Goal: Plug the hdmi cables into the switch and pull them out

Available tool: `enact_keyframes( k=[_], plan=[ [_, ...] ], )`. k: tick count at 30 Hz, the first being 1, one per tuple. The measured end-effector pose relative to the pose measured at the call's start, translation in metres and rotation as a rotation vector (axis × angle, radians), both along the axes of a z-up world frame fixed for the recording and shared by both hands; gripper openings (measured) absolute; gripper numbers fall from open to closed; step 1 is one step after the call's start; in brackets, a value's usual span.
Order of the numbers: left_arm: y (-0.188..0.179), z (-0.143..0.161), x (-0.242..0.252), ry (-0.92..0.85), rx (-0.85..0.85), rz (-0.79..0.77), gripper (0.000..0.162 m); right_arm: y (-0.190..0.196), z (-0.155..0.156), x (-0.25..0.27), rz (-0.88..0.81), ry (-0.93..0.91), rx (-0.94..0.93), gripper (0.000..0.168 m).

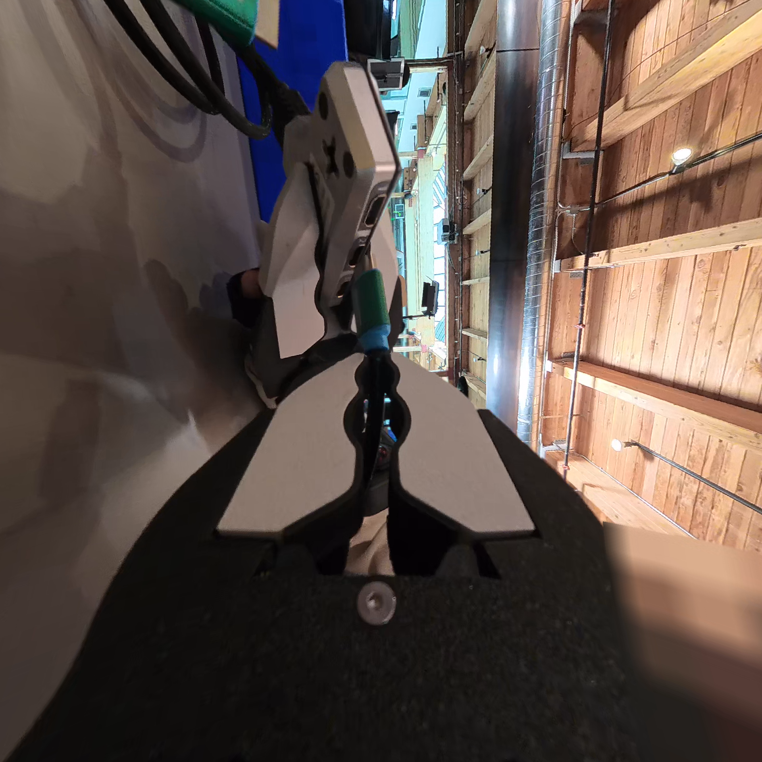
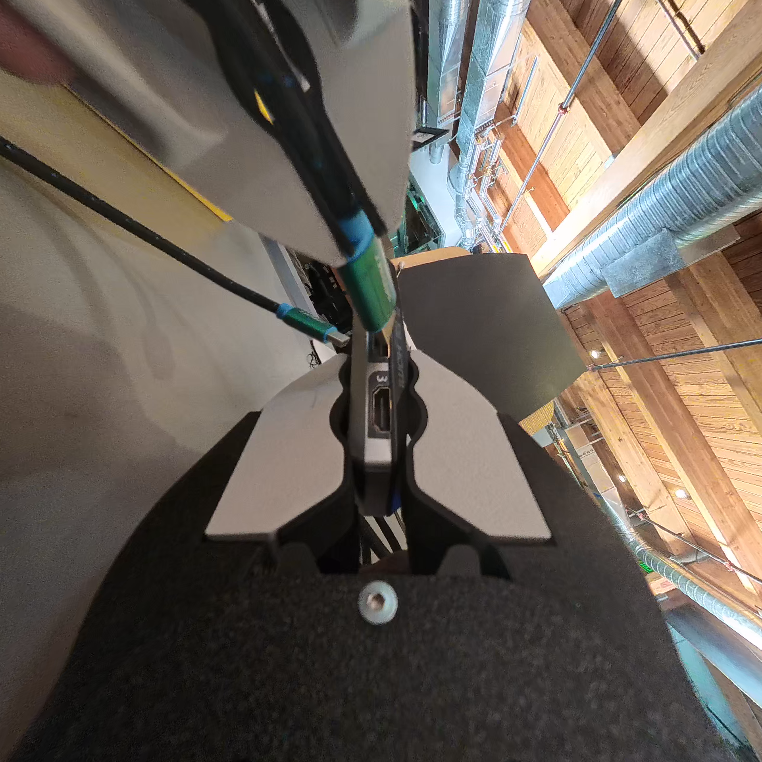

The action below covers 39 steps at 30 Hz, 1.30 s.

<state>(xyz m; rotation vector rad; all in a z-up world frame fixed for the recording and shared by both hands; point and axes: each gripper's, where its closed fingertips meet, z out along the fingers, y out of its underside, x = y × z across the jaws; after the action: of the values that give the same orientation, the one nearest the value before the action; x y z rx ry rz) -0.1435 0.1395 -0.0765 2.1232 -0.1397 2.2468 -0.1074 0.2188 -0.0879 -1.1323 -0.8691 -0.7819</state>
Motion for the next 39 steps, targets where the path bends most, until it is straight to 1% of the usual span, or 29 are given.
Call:
enact_keyframes(
  k=[1, 11, 20, 27, 30, 34, 39],
  plan=[
    [0.0, 0.0, 0.001, -0.008, -0.013, -0.003, 0.006, 0.0, 0.0, 0.0, 0.0, -0.004, 0.001, 0.023],
    [0.002, 0.0, 0.005, -0.053, -0.102, 0.009, 0.005, 0.0, 0.0, 0.002, -0.018, -0.015, 0.01, 0.022],
    [-0.008, 0.017, 0.007, -0.157, -0.22, -0.023, 0.005, -0.012, 0.022, 0.007, -0.054, -0.027, 0.157, 0.022],
    [-0.013, 0.025, 0.008, -0.231, -0.267, -0.064, 0.005, -0.019, 0.031, 0.01, -0.064, -0.02, 0.209, 0.022],
    [-0.015, 0.025, 0.007, -0.23, -0.255, -0.097, 0.005, -0.021, 0.032, 0.009, -0.069, -0.038, 0.228, 0.022],
    [-0.015, 0.02, 0.005, -0.193, -0.191, -0.147, 0.005, -0.022, 0.03, 0.006, -0.075, -0.095, 0.249, 0.022],
    [-0.012, 0.017, 0.005, -0.19, -0.152, -0.158, 0.005, -0.02, 0.027, 0.005, -0.072, -0.089, 0.225, 0.022]
  ],
)
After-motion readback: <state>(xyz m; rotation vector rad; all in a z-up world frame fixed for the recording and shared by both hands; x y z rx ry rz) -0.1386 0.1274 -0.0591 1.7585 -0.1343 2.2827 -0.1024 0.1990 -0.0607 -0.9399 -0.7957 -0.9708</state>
